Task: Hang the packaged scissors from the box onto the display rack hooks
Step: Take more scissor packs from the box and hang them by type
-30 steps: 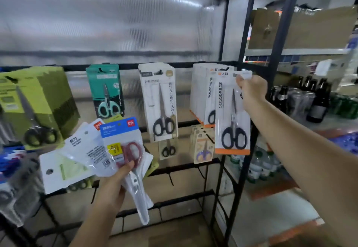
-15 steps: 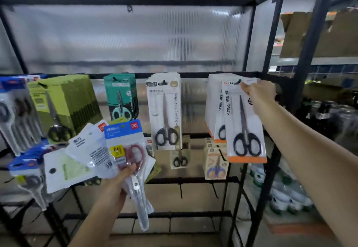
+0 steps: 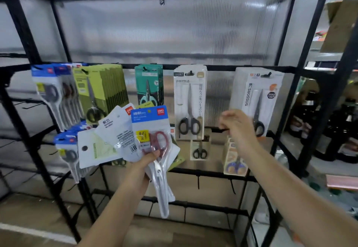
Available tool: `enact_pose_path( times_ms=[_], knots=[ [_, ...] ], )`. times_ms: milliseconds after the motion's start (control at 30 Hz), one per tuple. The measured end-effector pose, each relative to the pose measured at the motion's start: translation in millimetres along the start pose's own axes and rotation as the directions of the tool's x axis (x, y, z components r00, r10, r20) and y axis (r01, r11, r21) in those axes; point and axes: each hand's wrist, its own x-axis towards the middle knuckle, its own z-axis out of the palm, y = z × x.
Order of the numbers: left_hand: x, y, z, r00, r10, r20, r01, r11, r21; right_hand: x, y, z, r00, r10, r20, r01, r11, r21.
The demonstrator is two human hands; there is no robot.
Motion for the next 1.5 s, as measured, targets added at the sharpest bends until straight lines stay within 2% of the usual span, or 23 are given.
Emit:
enact_pose_path(
  times_ms=[67,100,167,300,400,500,600,700,800,1000,1133,1233,1300,1400,1500],
  knots=[
    [-1,-3,1,1.0,-0.029,0.002,0.029,0.999,0.021,-23,6,24,0.953,0.061,0.298,-0.054,0.998,-0.034],
    [-2,-5,2,0.999,-0.045,0.003,0.045,0.997,0.056,-32,8,35,0.923,0.089,0.375,-0.076,0.996,-0.049],
    [-5,-9,4,0.997,-0.071,-0.003,0.071,0.989,0.127,-41,17,56,0.893,0.118,0.435,-0.122,0.992,-0.017],
    [-16,-19,-2,0.991,-0.087,0.1,0.072,0.987,0.146,-55,35,83,0.926,0.102,0.363,-0.196,0.953,0.233],
    [-28,-23,-13,0.993,-0.077,0.093,0.065,0.99,0.124,-64,50,99,0.947,0.131,0.294,-0.202,0.953,0.226],
    [-39,-25,-19,0.992,-0.127,-0.016,0.127,0.992,0.008,-72,60,123,0.964,0.145,0.222,-0.188,0.965,0.186],
    [-47,-16,-29,0.977,-0.196,-0.083,0.172,0.956,-0.237,-82,66,153,0.962,0.105,0.252,-0.158,0.967,0.202],
    [-50,-8,-55,0.964,-0.235,-0.123,0.174,0.91,-0.377,-92,73,182,0.939,0.106,0.326,-0.183,0.96,0.214],
    [-50,1,-82,0.97,-0.213,-0.115,0.125,0.849,-0.514,-100,81,210,0.919,0.118,0.376,-0.215,0.95,0.227],
    [-35,16,-156,0.964,-0.25,-0.086,0.153,0.792,-0.591,-112,88,283,0.903,0.21,0.374,-0.311,0.921,0.234],
    [-20,35,-215,0.965,-0.245,-0.095,0.137,0.777,-0.615,-121,88,347,0.891,0.28,0.357,-0.377,0.894,0.24],
    [-11,54,-259,0.96,-0.238,-0.145,0.112,0.805,-0.583,-127,85,393,0.88,0.319,0.353,-0.418,0.873,0.252],
    [-5,68,-286,0.949,-0.221,-0.225,0.083,0.863,-0.498,-127,82,420,0.874,0.343,0.344,-0.434,0.87,0.233],
    [3,86,-330,0.891,-0.229,-0.391,0.088,0.934,-0.347,-123,82,451,0.864,0.395,0.314,-0.469,0.857,0.212],
    [10,100,-372,0.845,-0.148,-0.515,0.061,0.981,-0.183,-116,83,476,0.875,0.404,0.268,-0.463,0.859,0.217]
  ],
)
